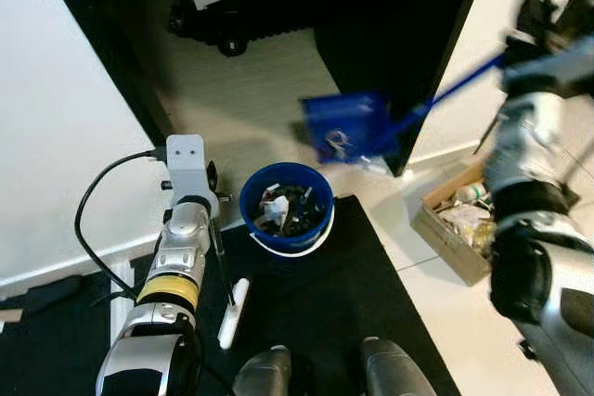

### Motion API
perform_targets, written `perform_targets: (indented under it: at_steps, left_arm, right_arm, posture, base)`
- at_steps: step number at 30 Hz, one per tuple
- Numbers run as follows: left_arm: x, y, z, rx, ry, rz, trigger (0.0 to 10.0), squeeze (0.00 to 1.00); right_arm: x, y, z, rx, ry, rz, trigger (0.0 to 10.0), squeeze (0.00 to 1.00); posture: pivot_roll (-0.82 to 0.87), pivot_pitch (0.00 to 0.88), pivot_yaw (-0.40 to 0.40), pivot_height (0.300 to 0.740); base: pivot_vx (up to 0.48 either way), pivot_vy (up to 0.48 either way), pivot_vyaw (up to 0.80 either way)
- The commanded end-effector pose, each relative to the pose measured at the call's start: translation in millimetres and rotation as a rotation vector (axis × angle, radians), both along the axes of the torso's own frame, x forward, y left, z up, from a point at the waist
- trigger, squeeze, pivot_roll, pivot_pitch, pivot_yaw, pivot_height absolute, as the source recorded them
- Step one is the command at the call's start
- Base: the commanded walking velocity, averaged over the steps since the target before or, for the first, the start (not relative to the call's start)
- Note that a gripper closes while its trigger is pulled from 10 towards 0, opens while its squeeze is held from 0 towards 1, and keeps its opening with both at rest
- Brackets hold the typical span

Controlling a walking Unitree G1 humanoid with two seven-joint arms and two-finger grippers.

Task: Sweep floor

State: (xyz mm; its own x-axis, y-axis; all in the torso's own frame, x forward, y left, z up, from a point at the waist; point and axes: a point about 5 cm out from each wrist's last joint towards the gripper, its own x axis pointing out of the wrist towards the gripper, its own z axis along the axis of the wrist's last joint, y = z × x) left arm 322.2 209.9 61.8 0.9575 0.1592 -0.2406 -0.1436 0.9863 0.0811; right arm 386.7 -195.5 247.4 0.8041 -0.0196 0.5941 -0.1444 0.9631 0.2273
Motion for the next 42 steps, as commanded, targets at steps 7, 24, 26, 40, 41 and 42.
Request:
perform_targets:
  at_steps: [7,24,26,40,41,42]
  left_arm:
    - [-5.1,11.7,1.6,0.035,-0.019,0.027,10.0,0.00]
    - [-7.2,11.8,0.6,0.034,-0.024,0.036,10.0,0.00]
    - [-7.5,11.9,0.7,0.036,-0.024,0.035,10.0,0.00]
    - [-8.0,18.8,3.7,0.057,-0.029,0.046,10.0,0.00]
    - [-8.0,19.6,3.9,0.058,-0.029,0.049,10.0,0.00]
    - [-8.0,20.1,4.0,0.058,-0.030,0.050,10.0,0.00]
  right_arm:
    - [0.7,4.9,13.9,-0.054,-0.060,0.007,10.0,0.00]
    - [-4.2,47.0,5.0,-0.382,-0.111,0.251,10.0,0.00]
    - [-7.8,59.8,-0.2,-0.432,-0.125,0.328,10.0,0.00]
    - [-37.8,113.5,-19.1,-0.773,-0.234,0.764,10.0,0.00]
    - [-38.5,112.6,-17.0,-0.804,-0.244,0.765,10.0,0.00]
    - [-38.8,112.0,-15.5,-0.822,-0.250,0.765,10.0,0.00]
  posture:
    - [0.02,0.000,-0.015,0.740]
    - [0.01,0.000,-0.019,0.740]
    - [0.01,0.000,-0.020,0.740]
    - [0.01,0.003,-0.023,0.740]
    - [0.01,0.002,-0.023,0.740]
    - [0.01,0.002,-0.023,0.740]
  base:
    - [0.000,0.000,0.00]
    - [0.000,0.000,0.00]
    - [0.000,0.000,0.00]
    - [0.000,0.000,0.00]
    - [0.000,0.000,0.00]
    - [0.000,0.000,0.00]
